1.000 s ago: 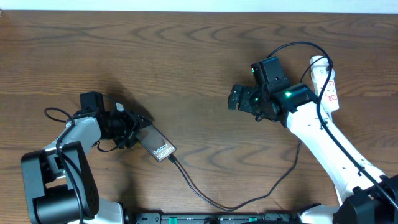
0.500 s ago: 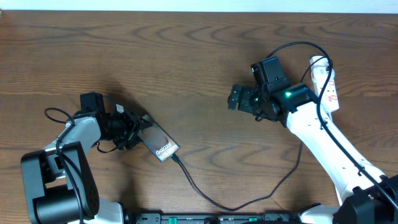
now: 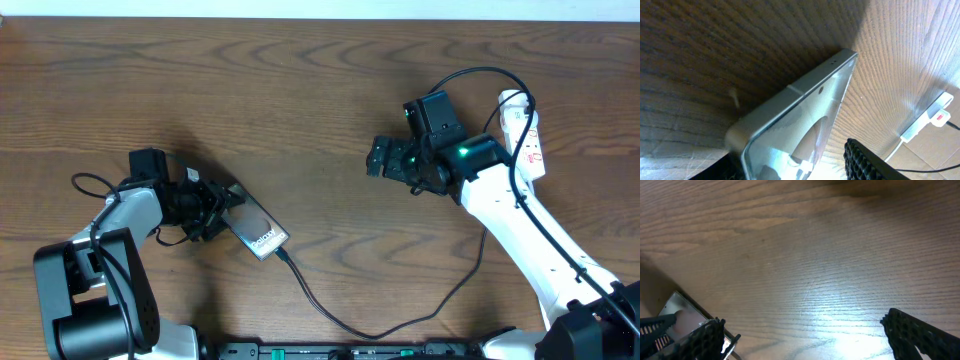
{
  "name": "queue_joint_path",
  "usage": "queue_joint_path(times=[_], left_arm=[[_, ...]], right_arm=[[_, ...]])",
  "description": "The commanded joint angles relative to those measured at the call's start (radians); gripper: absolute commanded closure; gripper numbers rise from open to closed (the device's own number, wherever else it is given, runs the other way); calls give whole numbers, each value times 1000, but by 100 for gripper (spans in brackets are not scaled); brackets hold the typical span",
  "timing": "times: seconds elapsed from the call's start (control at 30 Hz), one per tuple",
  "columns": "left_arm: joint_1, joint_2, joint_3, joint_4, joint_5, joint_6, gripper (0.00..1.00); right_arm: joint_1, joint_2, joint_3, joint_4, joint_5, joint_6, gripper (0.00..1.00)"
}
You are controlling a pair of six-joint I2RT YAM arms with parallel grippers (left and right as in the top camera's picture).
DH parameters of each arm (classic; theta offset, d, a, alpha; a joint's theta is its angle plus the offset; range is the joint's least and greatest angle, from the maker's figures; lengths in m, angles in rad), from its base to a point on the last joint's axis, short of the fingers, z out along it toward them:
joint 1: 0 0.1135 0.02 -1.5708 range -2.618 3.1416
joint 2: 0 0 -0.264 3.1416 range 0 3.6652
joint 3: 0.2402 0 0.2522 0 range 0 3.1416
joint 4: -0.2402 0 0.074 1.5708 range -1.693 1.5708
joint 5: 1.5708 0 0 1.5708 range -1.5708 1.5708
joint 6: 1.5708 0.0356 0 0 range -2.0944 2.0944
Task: Plug charger to phone and switch on socket
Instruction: 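Lay the phone flat on the table and open the left gripper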
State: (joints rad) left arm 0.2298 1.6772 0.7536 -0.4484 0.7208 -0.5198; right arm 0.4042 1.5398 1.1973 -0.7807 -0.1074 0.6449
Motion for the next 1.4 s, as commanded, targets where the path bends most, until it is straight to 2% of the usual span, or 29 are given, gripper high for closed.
queue_joint_path(times=[0.0, 1.37], left_arm=[[0, 51, -51, -34, -212, 3, 42], [0, 51, -51, -134, -293, 3, 42]], right_arm=[[3, -8, 0, -1, 12, -10, 1], [3, -8, -1, 1, 11, -10, 1]])
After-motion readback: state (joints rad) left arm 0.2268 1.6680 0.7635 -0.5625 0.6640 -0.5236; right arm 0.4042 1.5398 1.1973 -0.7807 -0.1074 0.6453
